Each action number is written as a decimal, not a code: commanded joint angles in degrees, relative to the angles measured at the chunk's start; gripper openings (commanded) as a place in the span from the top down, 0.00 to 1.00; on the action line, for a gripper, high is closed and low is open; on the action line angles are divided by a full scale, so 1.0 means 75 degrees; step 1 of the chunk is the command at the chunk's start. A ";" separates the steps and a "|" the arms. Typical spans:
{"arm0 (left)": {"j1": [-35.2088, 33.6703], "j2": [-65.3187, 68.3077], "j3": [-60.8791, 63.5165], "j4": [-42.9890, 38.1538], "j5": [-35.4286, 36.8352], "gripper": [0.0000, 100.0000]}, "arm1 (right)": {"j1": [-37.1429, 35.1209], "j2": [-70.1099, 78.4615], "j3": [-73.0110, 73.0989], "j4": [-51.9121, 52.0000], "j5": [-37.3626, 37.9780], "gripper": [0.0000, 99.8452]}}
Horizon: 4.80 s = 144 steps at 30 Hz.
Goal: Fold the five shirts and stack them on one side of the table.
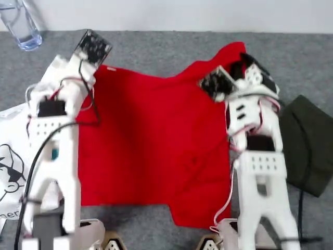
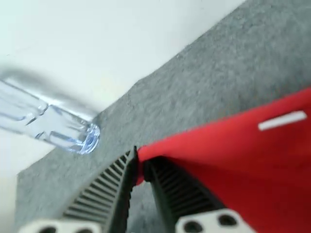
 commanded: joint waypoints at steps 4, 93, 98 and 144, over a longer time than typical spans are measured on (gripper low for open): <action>0.0059 0.1664 -0.2315 -0.0176 0.0504 0.99 | -0.0029 0.1741 -0.1981 -0.0709 -0.0492 0.99; -0.0223 0.2544 -0.5046 0.1629 0.0352 0.99 | 0.1342 0.0522 -0.0785 -0.0568 -0.0692 0.99; -0.0246 0.2544 -0.5034 0.2872 -0.0293 0.99 | 0.1401 0.0451 -0.0399 -0.0193 -0.0656 0.99; -0.1594 0.2473 -0.1143 0.5873 -0.3704 0.99 | 0.0709 -0.8516 0.4536 1.0403 0.1899 0.99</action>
